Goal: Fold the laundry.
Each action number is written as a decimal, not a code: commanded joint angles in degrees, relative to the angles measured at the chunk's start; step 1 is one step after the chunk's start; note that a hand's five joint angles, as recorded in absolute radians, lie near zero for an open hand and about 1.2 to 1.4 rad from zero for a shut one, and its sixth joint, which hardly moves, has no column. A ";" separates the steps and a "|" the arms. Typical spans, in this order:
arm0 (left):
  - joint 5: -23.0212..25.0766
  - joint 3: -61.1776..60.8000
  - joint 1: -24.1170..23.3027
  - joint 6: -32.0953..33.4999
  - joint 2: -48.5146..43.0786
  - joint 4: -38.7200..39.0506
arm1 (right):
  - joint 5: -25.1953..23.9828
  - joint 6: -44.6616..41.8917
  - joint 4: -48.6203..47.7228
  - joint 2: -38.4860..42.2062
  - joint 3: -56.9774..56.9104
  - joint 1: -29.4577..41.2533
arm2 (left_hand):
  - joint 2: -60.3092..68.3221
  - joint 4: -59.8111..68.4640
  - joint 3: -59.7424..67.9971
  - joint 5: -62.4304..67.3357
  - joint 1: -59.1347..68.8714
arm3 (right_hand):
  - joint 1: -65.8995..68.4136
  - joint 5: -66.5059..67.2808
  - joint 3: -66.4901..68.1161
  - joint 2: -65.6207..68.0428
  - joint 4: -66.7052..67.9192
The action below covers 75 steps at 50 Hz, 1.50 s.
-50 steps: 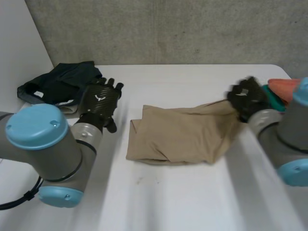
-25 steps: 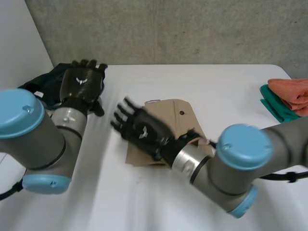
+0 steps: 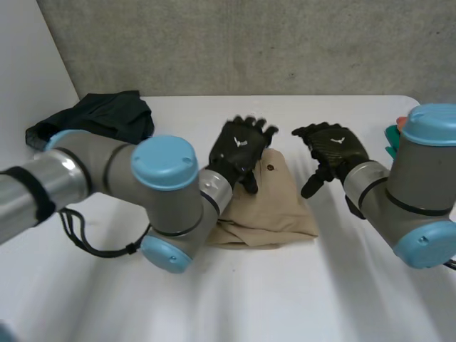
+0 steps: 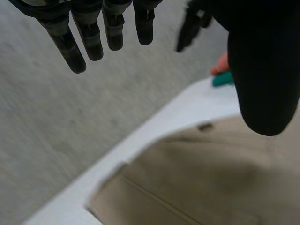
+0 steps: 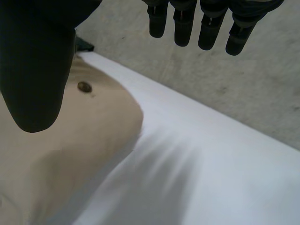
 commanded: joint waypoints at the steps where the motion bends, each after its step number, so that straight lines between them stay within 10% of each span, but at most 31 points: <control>1: -3.96 4.30 0.53 1.06 -5.56 -9.21 | -7.83 -0.11 0.41 5.71 -3.79 0.80 | 0.76 0.68 0.40 -0.35 1.27 | -3.18 -2.74 -2.23 -2.45 -2.19; 12: -14.16 1.49 3.61 17.85 -5.30 -14.75 | -10.74 -1.51 3.66 14.59 -9.42 0.88 | 0.26 0.17 -0.10 -0.86 0.77 | -3.18 -2.74 -2.23 -2.45 -2.19; 25: -13.46 -0.71 2.64 18.21 -3.46 -14.49 | -6.96 -9.68 4.10 16.45 -11.62 1.85 | -0.75 -0.84 -1.11 -1.87 -0.25 | -3.18 -2.74 -2.23 -2.45 -2.19; 36: -4.33 -3.70 2.99 11.80 10.24 -14.31 | -0.63 -11.88 3.14 1.95 -6.79 2.73 | -1.26 -1.34 -1.62 -2.37 -0.75 | -3.18 -2.74 -2.23 -2.45 -2.19; 54: 33.64 -4.32 15.74 -11.32 19.66 -21.60 | 1.83 -17.86 -24.44 0.16 20.02 13.71 | 0.93 0.85 0.57 -0.19 1.44 | -3.18 -2.74 -2.23 -2.45 -2.19; 75: 29.34 -4.84 15.04 -11.06 19.31 -21.17 | 6.93 -20.68 -33.43 13.62 10.45 14.95 | 1.60 1.52 1.24 0.49 2.11 | -3.18 -2.74 -2.23 -2.45 -2.19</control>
